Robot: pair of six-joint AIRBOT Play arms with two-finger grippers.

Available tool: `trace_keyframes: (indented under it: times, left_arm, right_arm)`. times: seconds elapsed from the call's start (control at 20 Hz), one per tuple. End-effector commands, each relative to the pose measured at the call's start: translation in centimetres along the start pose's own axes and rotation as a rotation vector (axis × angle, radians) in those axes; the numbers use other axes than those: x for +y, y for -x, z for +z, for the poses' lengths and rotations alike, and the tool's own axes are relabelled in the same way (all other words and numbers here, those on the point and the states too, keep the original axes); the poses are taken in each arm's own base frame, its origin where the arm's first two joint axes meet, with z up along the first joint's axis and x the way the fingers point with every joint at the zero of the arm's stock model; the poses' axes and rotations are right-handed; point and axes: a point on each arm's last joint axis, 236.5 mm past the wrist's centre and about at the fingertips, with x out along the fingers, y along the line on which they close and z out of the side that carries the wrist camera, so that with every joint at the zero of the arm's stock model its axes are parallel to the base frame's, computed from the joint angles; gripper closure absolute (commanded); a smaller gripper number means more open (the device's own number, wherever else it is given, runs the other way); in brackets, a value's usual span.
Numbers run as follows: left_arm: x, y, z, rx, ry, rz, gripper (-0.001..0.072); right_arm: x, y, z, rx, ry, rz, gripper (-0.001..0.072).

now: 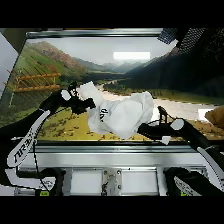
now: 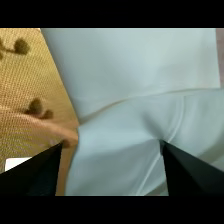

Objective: Fold the clothes and pants, and hang the long-sleeved shirts on hangers.

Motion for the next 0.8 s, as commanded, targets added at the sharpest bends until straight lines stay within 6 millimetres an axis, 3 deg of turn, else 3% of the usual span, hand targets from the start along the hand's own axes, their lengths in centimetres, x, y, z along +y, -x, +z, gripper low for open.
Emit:
trace_keyframes:
  times: [0.0, 0.05, 0.15, 0.2, 0.25, 0.3, 0.35, 0.4, 0.45, 0.55, 0.65, 0.75]
  left_arm:
    - [-0.1, -0.1, 0.1, -0.008, -0.002, -0.003, 0.0343]
    - [-0.1, -0.1, 0.3, -0.013, -0.001, -0.004, 0.0398]
    - [-0.2, -0.1, 0.5, -0.022, -0.001, -0.005, 0.0400]
    - [-0.2, -0.1, 0.5, -0.022, -0.002, -0.005, 0.0575]
    - [-0.2, -0.1, 0.6, -0.027, -0.002, -0.006, 0.0695]
    - [-0.2, 0.0, 0.8, -0.034, -0.001, -0.008, 0.0695]
    - [-0.3, 0.0, 0.8, -0.036, -0.001, -0.008, 0.0695]
    - [-0.2, 0.2, 0.9, -0.033, -0.003, -0.007, 0.0695]
    - [-0.3, 1.0, 1.5, -0.036, -0.007, -0.009, 0.0695]
    - [-0.9, 5.0, 4.4, -0.118, -0.027, -0.042, 0.0695]
    - [-2.2, 11.0, 7.1, -0.237, -0.065, -0.083, 0.0695]
    - [-3.4, 15.8, 7.2, -0.315, -0.117, -0.109, 0.0694]
  right_arm:
    - [1.8, -2.8, -0.3, -0.018, -0.018, 0.035, 0.0178]
    - [2.1, -3.3, -0.3, -0.026, -0.027, 0.040, 0.0178]
    - [2.4, -3.8, -0.2, -0.035, -0.026, 0.041, 0.0178]
    - [2.4, -4.0, -0.3, -0.037, -0.021, 0.038, 0.0179]
    - [2.3, -4.0, -0.2, -0.040, -0.018, 0.037, 0.0223]
    - [2.3, -4.0, 0.0, -0.048, -0.008, 0.037, 0.0352]
    - [2.4, -3.9, 0.3, -0.056, 0.006, 0.038, 0.0554]
    - [2.8, -3.5, 0.9, -0.071, 0.038, 0.042, 0.0692]
    - [3.1, -2.7, 1.8, -0.088, 0.077, 0.039, 0.0693]
    - [3.2, 1.4, 4.6, -0.125, 0.196, -0.013, 0.0695]
    - [0.9, 9.0, 9.2, -0.220, 0.277, -0.189, 0.0695]
    - [-2.0, 18.6, 13.3, -0.359, 0.291, -0.391, 0.0695]
